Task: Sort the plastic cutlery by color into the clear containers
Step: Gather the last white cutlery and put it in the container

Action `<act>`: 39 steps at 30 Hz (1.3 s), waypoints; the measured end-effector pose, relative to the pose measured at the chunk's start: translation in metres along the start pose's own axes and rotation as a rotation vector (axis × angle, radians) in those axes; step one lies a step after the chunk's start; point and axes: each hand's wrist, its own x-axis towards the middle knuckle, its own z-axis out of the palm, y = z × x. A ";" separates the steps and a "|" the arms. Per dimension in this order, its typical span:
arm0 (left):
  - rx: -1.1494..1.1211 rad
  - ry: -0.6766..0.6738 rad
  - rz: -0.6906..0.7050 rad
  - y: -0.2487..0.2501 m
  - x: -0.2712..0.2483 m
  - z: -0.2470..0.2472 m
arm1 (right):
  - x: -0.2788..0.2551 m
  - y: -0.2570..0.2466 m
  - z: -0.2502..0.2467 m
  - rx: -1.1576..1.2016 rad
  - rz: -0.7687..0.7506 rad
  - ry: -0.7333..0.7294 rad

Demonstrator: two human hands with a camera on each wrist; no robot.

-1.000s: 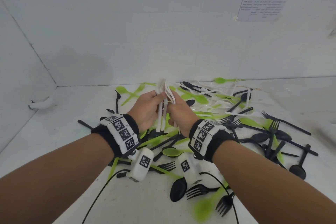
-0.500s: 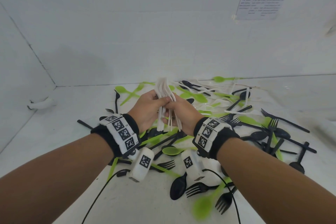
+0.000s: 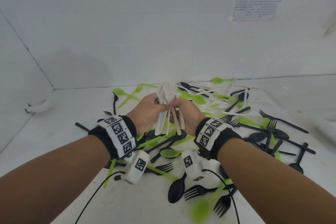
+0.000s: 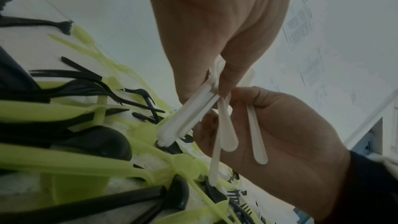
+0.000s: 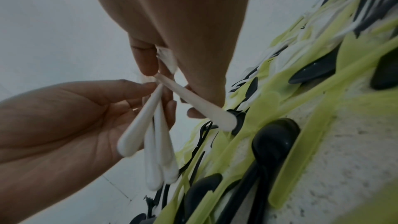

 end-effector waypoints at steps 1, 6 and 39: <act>0.003 -0.004 0.000 -0.001 0.001 0.001 | 0.000 0.001 0.001 0.003 -0.013 0.003; 0.003 0.068 0.022 0.000 0.004 0.008 | 0.001 0.003 0.004 -0.008 -0.115 0.074; -0.321 0.130 -0.119 0.000 0.016 -0.012 | 0.002 0.003 0.016 -0.271 -0.358 0.207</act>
